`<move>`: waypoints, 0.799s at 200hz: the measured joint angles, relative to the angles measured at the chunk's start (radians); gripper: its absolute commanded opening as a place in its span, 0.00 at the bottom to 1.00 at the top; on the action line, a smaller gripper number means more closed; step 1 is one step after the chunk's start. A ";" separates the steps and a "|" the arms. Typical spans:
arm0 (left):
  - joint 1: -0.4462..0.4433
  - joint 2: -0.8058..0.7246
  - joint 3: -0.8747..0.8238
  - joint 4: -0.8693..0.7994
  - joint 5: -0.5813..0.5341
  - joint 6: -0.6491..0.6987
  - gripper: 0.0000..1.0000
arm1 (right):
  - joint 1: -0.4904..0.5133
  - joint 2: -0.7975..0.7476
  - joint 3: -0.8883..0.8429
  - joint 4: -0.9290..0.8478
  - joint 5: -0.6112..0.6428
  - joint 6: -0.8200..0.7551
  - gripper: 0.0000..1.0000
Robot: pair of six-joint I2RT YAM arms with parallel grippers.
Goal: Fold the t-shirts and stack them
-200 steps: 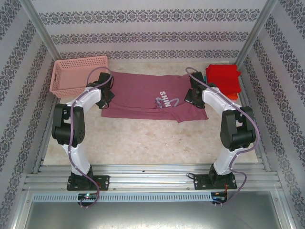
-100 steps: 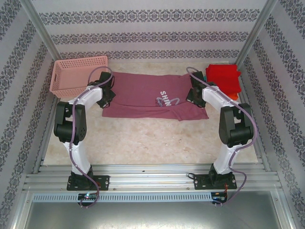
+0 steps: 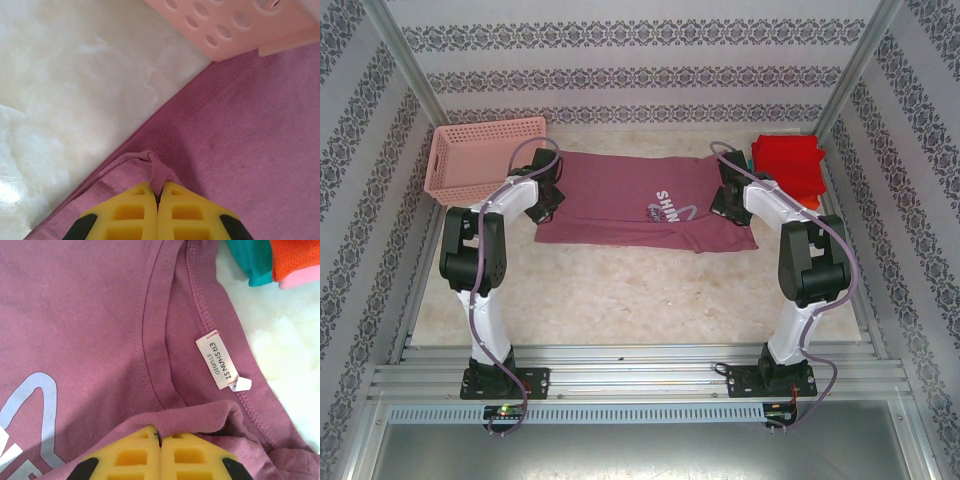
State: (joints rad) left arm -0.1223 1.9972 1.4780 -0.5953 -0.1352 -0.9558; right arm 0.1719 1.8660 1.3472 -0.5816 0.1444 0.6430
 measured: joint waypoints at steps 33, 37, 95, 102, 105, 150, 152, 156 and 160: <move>0.000 0.002 0.003 -0.002 0.000 0.014 0.29 | 0.000 0.006 0.000 0.007 -0.002 0.000 0.11; 0.000 0.002 0.004 -0.003 0.000 0.009 0.33 | 0.000 0.006 0.000 0.009 -0.004 -0.003 0.17; -0.007 -0.036 -0.018 0.009 0.033 0.064 0.89 | 0.000 -0.119 -0.101 0.109 -0.034 -0.040 0.67; -0.010 -0.053 -0.029 0.011 0.034 0.068 0.94 | 0.001 -0.158 -0.127 0.121 -0.035 -0.045 0.67; -0.012 -0.063 -0.037 0.014 0.034 0.061 0.96 | 0.001 -0.173 -0.136 0.126 -0.035 -0.047 0.67; -0.083 -0.190 -0.164 0.083 0.060 0.065 0.93 | 0.058 -0.333 -0.283 0.179 -0.033 -0.047 0.65; -0.085 -0.190 -0.167 0.087 0.062 0.065 0.91 | 0.064 -0.333 -0.289 0.180 -0.034 -0.045 0.65; -0.091 -0.190 -0.177 0.099 0.073 0.060 0.89 | 0.077 -0.333 -0.300 0.181 -0.035 -0.045 0.64; -0.096 -0.189 -0.185 0.110 0.083 0.058 0.87 | 0.086 -0.332 -0.309 0.183 -0.037 -0.044 0.64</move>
State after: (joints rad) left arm -0.2184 1.8084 1.2934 -0.4854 -0.0521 -0.8974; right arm 0.2581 1.5345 1.0382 -0.3988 0.1078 0.5991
